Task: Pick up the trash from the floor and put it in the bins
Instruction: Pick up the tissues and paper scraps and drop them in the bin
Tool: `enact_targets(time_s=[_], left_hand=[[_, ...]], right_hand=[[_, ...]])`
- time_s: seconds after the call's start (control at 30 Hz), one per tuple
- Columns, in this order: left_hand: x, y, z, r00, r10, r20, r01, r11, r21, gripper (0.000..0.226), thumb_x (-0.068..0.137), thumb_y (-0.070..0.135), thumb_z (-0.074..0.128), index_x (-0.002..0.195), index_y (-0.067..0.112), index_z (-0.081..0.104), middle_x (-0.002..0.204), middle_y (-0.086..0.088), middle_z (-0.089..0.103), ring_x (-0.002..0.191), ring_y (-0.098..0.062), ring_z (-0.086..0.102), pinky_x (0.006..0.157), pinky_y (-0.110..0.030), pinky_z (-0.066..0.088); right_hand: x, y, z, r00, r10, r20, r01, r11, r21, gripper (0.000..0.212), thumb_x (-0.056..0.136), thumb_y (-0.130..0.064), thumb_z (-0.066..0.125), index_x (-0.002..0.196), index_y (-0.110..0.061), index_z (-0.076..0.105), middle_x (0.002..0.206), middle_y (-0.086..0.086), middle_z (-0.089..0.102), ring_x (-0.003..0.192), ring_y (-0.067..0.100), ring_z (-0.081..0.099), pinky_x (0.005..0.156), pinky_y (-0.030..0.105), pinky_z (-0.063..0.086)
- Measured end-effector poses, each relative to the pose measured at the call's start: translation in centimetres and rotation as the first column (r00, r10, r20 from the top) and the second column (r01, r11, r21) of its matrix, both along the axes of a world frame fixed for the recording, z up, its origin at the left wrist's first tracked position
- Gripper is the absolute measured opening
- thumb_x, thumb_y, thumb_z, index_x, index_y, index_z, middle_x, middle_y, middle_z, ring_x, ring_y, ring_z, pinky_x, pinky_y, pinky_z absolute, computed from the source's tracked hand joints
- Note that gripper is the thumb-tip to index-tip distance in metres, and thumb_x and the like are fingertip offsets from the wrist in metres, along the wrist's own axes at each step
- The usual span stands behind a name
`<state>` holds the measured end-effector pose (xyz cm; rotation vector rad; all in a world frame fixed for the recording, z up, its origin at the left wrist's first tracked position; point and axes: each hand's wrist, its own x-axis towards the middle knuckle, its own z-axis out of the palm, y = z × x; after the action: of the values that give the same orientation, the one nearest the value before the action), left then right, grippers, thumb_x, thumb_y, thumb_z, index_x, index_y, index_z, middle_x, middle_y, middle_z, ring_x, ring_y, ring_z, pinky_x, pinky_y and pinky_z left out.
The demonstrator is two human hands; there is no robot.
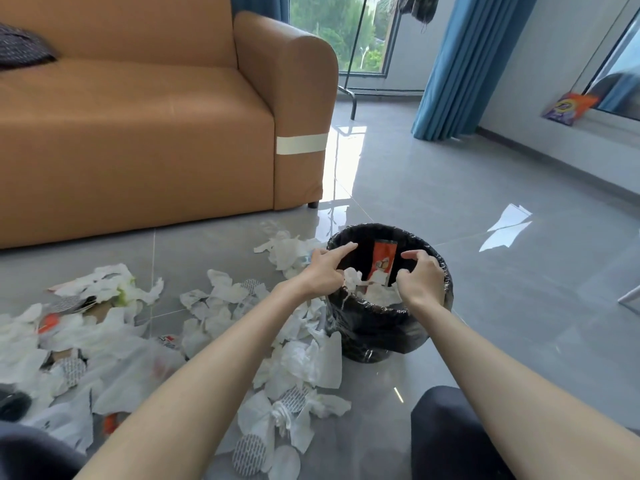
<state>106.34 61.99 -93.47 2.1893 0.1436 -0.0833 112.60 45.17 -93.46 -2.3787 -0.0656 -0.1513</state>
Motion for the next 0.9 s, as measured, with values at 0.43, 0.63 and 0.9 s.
enact_targets(time_s=[0.43,0.63,0.9], left_hand=[[-9.1,5.9,-5.3,0.864,0.496,-0.087,-0.503,0.856,-0.12,0.033,0.094,0.006,0.043,0.124,0.012,0.054,0.125,-0.007,0.059,0.114,-0.019,0.055,0.09,-0.026,0.044],[-17.0,7.5,-13.1,0.806,0.498,-0.321,-0.506,0.86,0.062,0.038,0.089,0.01,0.05,0.127,0.007,0.051,0.128,-0.013,0.057,0.117,-0.026,0.054,0.095,-0.03,0.044],[-25.6,5.9,-18.3,0.717,0.346,-0.605,-0.174,0.929,0.326,0.102,0.067,0.054,0.074,0.148,0.042,0.012,0.158,-0.006,-0.013,0.144,-0.038,-0.013,0.114,-0.062,0.004]], right_hand=[[-6.8,6.3,-1.0,0.849,0.513,0.123,-0.505,0.858,-0.093,0.029,0.091,-0.007,0.047,0.115,-0.017,0.06,0.117,0.0,0.061,0.099,0.017,0.059,0.081,0.031,0.049],[-12.1,8.2,-8.8,0.707,0.661,-0.252,-0.703,0.696,-0.148,0.03,0.091,-0.02,0.052,0.121,-0.02,0.057,0.127,0.001,0.056,0.107,0.018,0.057,0.091,0.032,0.046],[-17.8,8.0,-18.2,0.421,0.652,-0.631,-0.897,0.402,-0.183,0.079,0.076,-0.025,0.074,0.143,-0.034,0.032,0.153,0.012,0.018,0.139,0.033,0.029,0.108,0.044,0.037]])
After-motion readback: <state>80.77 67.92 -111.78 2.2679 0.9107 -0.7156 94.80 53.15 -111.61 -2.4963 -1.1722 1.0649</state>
